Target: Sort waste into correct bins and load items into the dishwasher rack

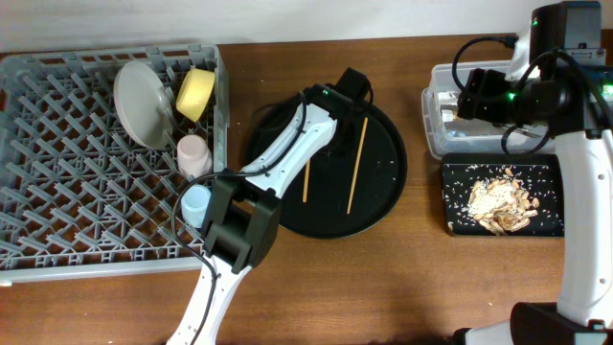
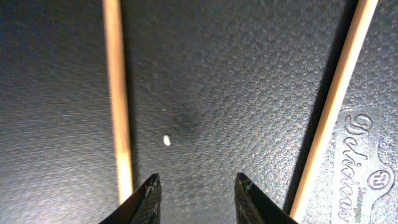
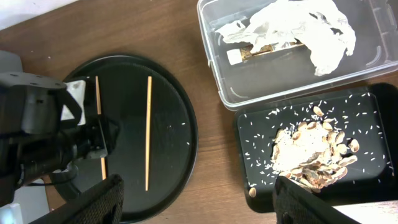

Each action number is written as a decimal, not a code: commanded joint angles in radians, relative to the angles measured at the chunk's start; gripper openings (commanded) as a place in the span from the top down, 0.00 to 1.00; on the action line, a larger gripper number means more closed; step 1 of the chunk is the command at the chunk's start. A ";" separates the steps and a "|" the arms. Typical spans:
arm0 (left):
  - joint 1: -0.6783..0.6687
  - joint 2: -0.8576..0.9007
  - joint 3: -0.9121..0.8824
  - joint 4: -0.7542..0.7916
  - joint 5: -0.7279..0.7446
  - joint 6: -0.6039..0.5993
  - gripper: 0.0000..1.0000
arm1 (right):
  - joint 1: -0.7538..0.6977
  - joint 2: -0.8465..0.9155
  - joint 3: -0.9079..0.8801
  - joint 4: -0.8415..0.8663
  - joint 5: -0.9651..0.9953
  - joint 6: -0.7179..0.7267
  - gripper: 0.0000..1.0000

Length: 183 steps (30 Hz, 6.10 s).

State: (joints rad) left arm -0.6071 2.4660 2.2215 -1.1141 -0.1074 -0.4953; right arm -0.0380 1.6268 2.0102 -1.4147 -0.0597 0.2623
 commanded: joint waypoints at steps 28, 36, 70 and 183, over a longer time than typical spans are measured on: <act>0.045 -0.026 -0.159 0.051 -0.053 -0.008 0.91 | -0.002 0.002 -0.005 -0.041 0.019 0.005 0.22; 0.061 -0.051 -0.033 -0.055 -0.035 -0.003 0.93 | -0.002 0.002 -0.005 -0.046 0.019 0.005 0.22; 0.530 -0.261 0.287 -0.569 -0.175 0.341 0.90 | -0.002 0.002 -0.005 -0.053 -0.015 0.009 0.22; 0.505 -0.320 0.368 -0.574 -0.045 0.315 0.97 | -0.002 0.002 -0.009 -0.138 -0.006 0.005 0.10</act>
State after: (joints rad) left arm -0.1570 2.2059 2.7148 -1.6863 -0.1001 -0.2161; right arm -0.0380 1.6268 2.0052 -1.5486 -0.0715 0.2653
